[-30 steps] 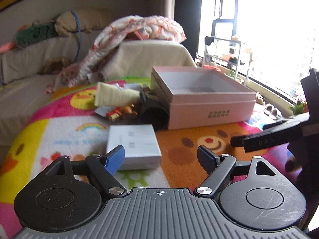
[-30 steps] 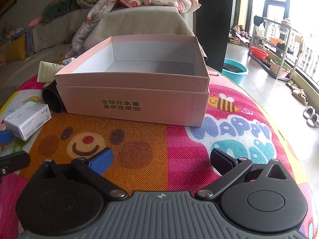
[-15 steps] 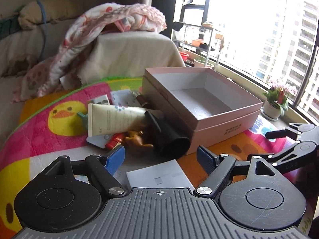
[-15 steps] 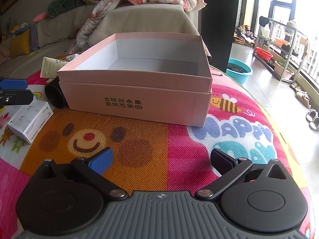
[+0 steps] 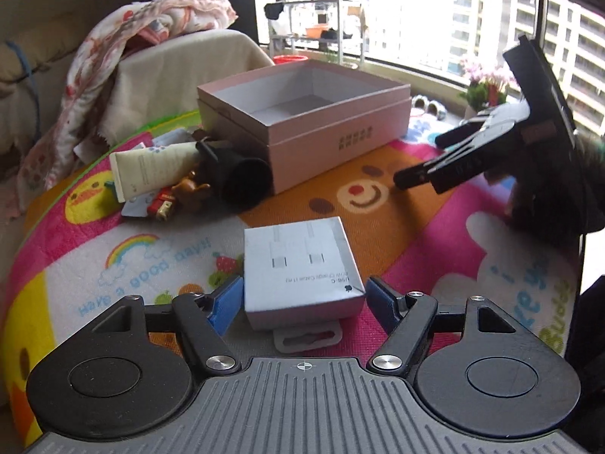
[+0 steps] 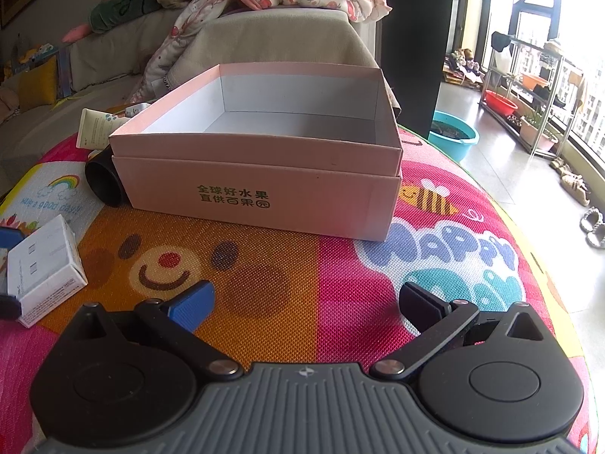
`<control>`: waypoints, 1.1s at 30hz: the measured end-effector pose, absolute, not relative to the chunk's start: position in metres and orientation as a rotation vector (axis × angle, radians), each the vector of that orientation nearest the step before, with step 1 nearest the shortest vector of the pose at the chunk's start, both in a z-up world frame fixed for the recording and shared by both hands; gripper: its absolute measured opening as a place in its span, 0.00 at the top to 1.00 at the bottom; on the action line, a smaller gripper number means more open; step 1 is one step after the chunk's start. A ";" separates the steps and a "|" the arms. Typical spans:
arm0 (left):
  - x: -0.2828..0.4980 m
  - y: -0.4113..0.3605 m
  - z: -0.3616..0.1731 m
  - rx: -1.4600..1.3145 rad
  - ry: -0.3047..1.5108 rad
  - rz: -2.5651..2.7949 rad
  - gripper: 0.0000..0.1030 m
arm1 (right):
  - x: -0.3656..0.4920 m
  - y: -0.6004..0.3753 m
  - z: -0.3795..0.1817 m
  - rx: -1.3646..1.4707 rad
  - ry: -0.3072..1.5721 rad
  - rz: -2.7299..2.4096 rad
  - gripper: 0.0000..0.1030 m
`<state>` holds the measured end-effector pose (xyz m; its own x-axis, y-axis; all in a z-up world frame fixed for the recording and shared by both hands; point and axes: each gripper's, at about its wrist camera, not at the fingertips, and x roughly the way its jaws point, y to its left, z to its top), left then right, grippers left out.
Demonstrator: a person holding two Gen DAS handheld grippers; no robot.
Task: Organize rigid objects
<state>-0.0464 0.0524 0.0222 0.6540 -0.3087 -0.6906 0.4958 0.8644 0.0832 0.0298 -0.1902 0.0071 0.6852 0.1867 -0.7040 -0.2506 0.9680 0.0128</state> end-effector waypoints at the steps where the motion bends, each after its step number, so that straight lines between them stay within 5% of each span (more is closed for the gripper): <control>1: -0.046 0.047 0.021 0.281 0.729 -0.433 0.25 | 0.029 -0.191 0.007 -0.086 0.780 0.246 0.00; 16: -0.051 0.051 0.011 0.080 0.700 -0.347 0.28 | 0.031 -0.185 0.013 -0.123 0.779 0.269 0.04; 23: -0.059 0.108 0.025 -0.076 0.572 -0.065 0.28 | 0.020 -0.096 0.069 -0.422 0.543 0.462 0.09; 33: -0.047 0.146 0.013 -0.255 0.541 -0.060 0.28 | 0.159 0.049 0.102 -0.316 0.717 0.542 0.09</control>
